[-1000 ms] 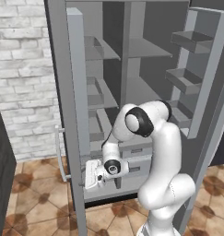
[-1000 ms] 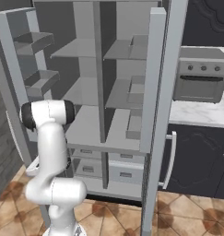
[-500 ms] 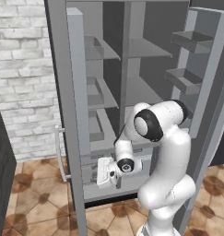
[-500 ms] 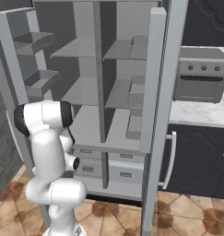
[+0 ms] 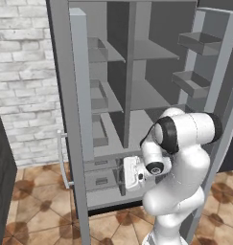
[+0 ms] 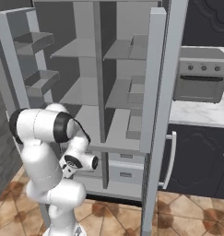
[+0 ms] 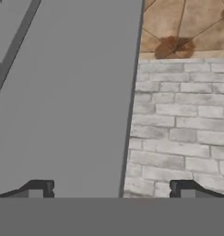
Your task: Place one of the steaks on the plate and the other in the bowl. Then place the bowl in the fridge.
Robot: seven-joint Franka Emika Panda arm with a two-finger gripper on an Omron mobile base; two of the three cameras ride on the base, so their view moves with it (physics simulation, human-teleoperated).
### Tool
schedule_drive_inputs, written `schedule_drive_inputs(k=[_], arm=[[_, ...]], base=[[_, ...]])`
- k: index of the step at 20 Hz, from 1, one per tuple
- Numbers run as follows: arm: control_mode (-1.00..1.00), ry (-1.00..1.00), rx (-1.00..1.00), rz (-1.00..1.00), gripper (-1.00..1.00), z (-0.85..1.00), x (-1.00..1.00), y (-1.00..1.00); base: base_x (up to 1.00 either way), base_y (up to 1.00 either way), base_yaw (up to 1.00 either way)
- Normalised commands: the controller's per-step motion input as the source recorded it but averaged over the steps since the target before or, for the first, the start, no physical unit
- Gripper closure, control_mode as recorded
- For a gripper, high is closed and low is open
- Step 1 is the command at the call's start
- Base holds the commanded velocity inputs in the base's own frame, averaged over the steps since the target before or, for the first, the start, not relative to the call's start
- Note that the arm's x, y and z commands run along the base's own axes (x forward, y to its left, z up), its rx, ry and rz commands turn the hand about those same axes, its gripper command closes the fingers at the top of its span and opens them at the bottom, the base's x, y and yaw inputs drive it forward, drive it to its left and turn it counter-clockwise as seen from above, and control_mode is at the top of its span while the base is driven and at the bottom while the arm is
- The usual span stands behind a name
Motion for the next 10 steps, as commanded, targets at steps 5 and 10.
schedule_drive_inputs(k=[5,10], arm=[[-1.00,-0.14,-0.32,0.13,-1.00,0.59,0.00,-0.76],[-1.00,-0.09,-0.58,0.27,-1.00,0.64,-0.01,-0.21]], base=[[0.00,0.00,0.00],[0.00,0.00,0.00]])
